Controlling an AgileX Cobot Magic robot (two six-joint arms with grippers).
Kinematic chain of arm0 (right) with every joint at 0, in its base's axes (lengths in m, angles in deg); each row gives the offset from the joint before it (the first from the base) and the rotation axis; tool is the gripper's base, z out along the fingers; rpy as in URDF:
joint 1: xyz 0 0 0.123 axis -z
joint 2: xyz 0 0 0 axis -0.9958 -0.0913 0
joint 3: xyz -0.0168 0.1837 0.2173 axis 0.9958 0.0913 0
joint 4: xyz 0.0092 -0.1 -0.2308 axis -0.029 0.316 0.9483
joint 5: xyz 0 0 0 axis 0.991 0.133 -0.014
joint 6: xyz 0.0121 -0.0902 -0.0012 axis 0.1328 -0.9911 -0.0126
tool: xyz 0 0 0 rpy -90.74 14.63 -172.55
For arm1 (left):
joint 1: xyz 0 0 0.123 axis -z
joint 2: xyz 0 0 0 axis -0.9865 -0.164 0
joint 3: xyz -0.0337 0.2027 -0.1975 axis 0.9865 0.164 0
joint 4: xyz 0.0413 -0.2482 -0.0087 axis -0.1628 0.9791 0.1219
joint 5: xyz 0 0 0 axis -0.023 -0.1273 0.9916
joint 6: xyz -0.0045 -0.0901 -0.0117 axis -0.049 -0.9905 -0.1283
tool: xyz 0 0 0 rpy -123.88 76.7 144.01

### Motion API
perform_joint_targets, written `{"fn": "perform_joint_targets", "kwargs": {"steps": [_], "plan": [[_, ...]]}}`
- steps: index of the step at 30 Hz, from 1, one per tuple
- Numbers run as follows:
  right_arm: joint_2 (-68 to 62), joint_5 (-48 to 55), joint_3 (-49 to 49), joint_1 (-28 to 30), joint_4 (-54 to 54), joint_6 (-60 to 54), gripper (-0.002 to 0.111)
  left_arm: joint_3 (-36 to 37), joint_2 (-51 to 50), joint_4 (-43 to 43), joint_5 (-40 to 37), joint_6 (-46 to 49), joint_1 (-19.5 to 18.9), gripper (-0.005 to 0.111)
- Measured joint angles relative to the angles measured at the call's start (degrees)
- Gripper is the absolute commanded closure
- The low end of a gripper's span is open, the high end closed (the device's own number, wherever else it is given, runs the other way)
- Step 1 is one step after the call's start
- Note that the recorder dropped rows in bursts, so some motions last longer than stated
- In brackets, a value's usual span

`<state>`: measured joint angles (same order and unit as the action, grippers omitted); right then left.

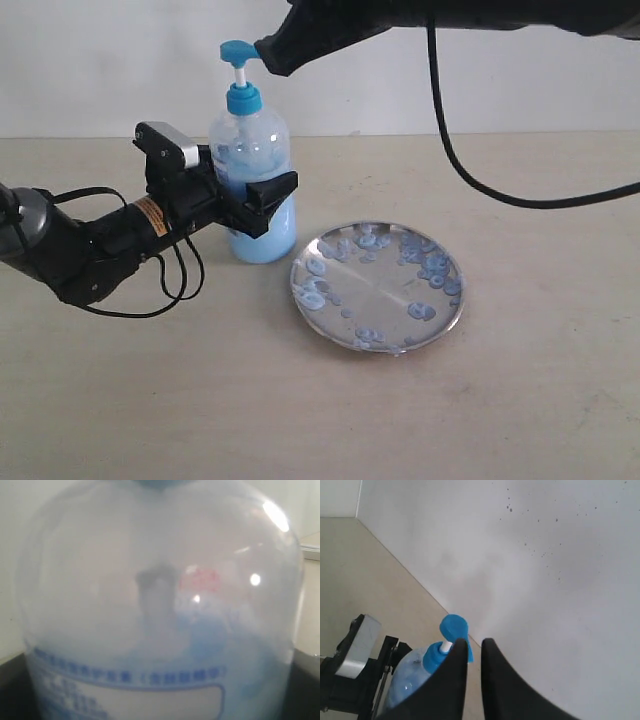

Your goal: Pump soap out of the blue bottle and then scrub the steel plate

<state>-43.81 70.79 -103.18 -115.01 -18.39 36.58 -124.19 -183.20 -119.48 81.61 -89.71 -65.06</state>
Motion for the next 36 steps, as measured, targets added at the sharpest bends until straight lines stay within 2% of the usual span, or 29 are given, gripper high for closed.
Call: {"fn": "perform_joint_targets", "kwargs": {"steps": [2,9,14,17,21,22,23,24,26,27,29,32,33,34,36], "plan": [[0.1,1.0,0.0,0.0,0.0,0.0,0.109,0.0,0.0,0.2,0.0,0.0,0.0,-0.002],[0.1,2.2,0.0,0.0,0.0,0.0,0.109,0.0,-0.1,3.5,0.0,1.2,0.0,-0.002],[0.1,2.2,0.0,0.0,0.0,0.0,0.109,0.8,1.2,1.5,-0.1,8.4,-0.1,-0.002],[0.1,2.3,0.0,0.0,0.0,0.0,0.109,3.4,6.3,-1.1,-0.5,11.8,-0.4,-0.002],[0.2,2.3,0.0,0.0,0.0,1.8,0.109,9.5,19.6,-3.9,-0.3,13.0,-1.4,0.000],[0.4,2.3,0.0,0.0,0.0,2.6,0.109,10.9,22.6,-4.1,-0.2,13.2,-1.6,0.006],[1.5,2.7,0.0,0.0,0.0,4.9,0.109,13.6,28.2,-4.1,-1.3,13.3,-1.7,0.018],[2.9,2.7,0.0,0.0,0.0,5.8,0.109,15.6,33.1,-3.8,-3.3,13.3,-1.7,0.036],[7.3,3.8,0.0,0.1,0.2,6.7,0.109,19.7,42.3,-0.6,-8.7,13.4,-1.7,0.092],[10.0,6.1,0.0,0.1,0.9,6.8,0.109,21.7,47.8,2.1,-11.8,13.4,-1.7,0.100],[15.7,15.8,0.0,0.2,3.6,6.9,0.109,24.7,60.0,9.3,-19.5,12.7,-1.7,0.099],[19.1,38.7,0.0,0.2,9.0,10.1,0.109,25.4,78.0,22.2,-41.3,13.6,-1.7,0.102],[19.1,44.4,0.0,0.2,9.9,11.2,0.109,25.4,81.7,23.6,-47.6,14.4,-1.8,0.102],[18.6,54.6,0.0,0.2,10.9,12.6,0.109,25.7,87.9,24.7,-58.8,15.3,-1.8,0.102],[18.6,62.1,0.8,0.2,11.4,13.3,0.109,27.1,98.2,25.9,-71.9,15.8,-1.8,0.102]]}}
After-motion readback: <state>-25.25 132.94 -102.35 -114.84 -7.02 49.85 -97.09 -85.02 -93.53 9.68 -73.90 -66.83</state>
